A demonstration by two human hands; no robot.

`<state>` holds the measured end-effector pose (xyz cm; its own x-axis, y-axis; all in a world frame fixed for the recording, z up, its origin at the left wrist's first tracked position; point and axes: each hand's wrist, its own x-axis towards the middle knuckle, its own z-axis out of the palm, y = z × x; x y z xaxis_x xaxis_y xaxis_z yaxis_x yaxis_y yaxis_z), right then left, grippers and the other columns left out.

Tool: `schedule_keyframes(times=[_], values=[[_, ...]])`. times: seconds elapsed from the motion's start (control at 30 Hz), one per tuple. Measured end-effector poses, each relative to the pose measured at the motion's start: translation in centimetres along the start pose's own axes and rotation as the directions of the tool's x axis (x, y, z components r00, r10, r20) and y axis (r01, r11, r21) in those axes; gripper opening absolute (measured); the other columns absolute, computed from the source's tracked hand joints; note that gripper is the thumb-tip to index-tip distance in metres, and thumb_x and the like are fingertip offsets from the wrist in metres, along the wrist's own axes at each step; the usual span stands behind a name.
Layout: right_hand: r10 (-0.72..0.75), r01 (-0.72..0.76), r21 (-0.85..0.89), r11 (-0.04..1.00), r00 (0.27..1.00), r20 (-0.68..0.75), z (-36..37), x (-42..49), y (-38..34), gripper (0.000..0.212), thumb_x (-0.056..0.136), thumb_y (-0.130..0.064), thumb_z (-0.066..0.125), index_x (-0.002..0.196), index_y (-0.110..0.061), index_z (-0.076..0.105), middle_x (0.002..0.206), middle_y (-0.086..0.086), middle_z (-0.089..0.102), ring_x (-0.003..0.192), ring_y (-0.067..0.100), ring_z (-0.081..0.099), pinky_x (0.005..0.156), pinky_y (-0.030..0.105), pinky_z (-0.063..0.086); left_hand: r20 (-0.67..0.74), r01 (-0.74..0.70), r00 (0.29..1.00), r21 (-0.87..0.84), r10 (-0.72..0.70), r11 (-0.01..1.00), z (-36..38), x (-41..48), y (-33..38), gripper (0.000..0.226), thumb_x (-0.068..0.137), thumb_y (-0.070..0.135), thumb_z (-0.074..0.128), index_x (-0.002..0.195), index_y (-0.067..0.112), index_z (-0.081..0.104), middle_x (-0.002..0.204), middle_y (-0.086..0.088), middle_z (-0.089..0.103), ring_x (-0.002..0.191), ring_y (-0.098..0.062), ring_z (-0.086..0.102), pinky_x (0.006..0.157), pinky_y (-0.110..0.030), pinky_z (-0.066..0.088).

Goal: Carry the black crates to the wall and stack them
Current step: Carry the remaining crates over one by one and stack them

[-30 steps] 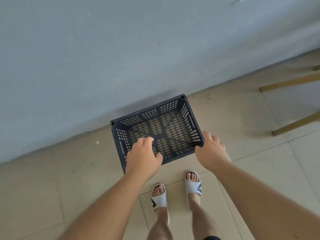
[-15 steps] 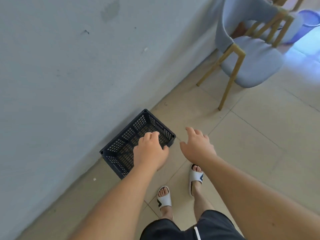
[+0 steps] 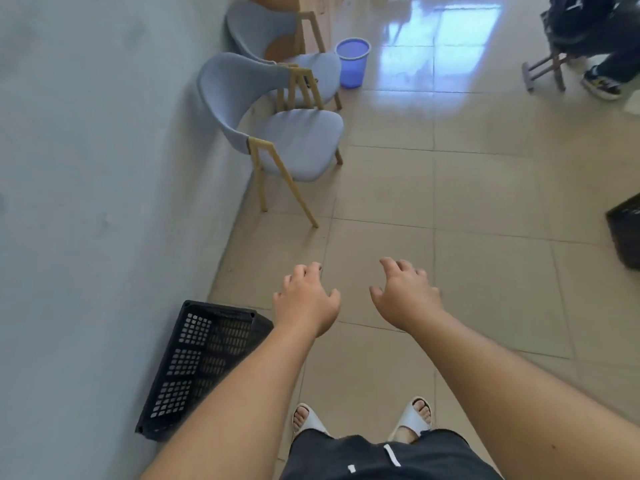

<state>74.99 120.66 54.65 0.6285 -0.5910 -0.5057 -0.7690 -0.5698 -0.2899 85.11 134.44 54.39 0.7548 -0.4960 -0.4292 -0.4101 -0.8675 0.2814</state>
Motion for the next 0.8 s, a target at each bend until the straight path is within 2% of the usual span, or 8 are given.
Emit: schedule_keyframes(times=[0.17, 0.33, 0.6, 0.8], values=[[0.190, -0.177, 0.159, 0.971, 0.979, -0.070, -6.2, -0.6, 13.6, 0.057, 0.102, -0.049, 0.037, 0.155, -0.030, 0.026, 0.157, 0.001, 0.035, 0.139, 0.030, 0.034, 0.104, 0.052, 0.036, 0.047, -0.170, 0.985, 0.105, 0.166, 0.980, 3.5, 0.1, 15.4, 0.066, 0.095, 0.049, 0.047, 0.155, 0.026, 0.031, 0.157, 0.000, 0.036, 0.140, -0.023, 0.036, 0.108, -0.045, 0.035], [0.402, -0.359, 0.287, 0.888, 0.910, -0.105, -10.4, -2.5, 26.4, 0.061, 0.102, -0.051, 0.036, 0.157, -0.028, 0.024, 0.158, 0.003, 0.033, 0.140, 0.031, 0.032, 0.106, 0.053, 0.036, 0.109, -0.366, 0.929, 0.134, 0.353, 0.921, 6.7, -1.1, 28.9, 0.065, 0.095, 0.047, 0.047, 0.155, 0.027, 0.032, 0.156, 0.000, 0.037, 0.140, -0.024, 0.037, 0.109, -0.045, 0.035], [0.637, -0.515, 0.478, 0.712, 0.760, -0.130, -16.1, -4.0, 42.1, 0.064, 0.102, -0.051, 0.037, 0.158, -0.025, 0.023, 0.160, 0.008, 0.031, 0.140, 0.035, 0.033, 0.108, 0.052, 0.037, 0.238, -0.610, 0.791, 0.232, 0.564, 0.758, 11.1, -0.9, 46.3, 0.066, 0.094, 0.049, 0.048, 0.154, 0.027, 0.033, 0.155, -0.001, 0.039, 0.140, -0.025, 0.038, 0.108, -0.046, 0.037], [0.773, -0.605, 0.561, 0.565, 0.627, -0.103, -20.3, -2.8, 51.8, 0.063, 0.101, -0.050, 0.039, 0.157, -0.025, 0.025, 0.159, 0.010, 0.032, 0.139, 0.036, 0.034, 0.106, 0.052, 0.037, 0.338, -0.762, 0.646, 0.229, 0.685, 0.606, 15.0, 1.4, 58.9, 0.066, 0.096, 0.049, 0.047, 0.156, 0.027, 0.030, 0.157, -0.002, 0.037, 0.142, -0.026, 0.036, 0.108, -0.047, 0.035]])
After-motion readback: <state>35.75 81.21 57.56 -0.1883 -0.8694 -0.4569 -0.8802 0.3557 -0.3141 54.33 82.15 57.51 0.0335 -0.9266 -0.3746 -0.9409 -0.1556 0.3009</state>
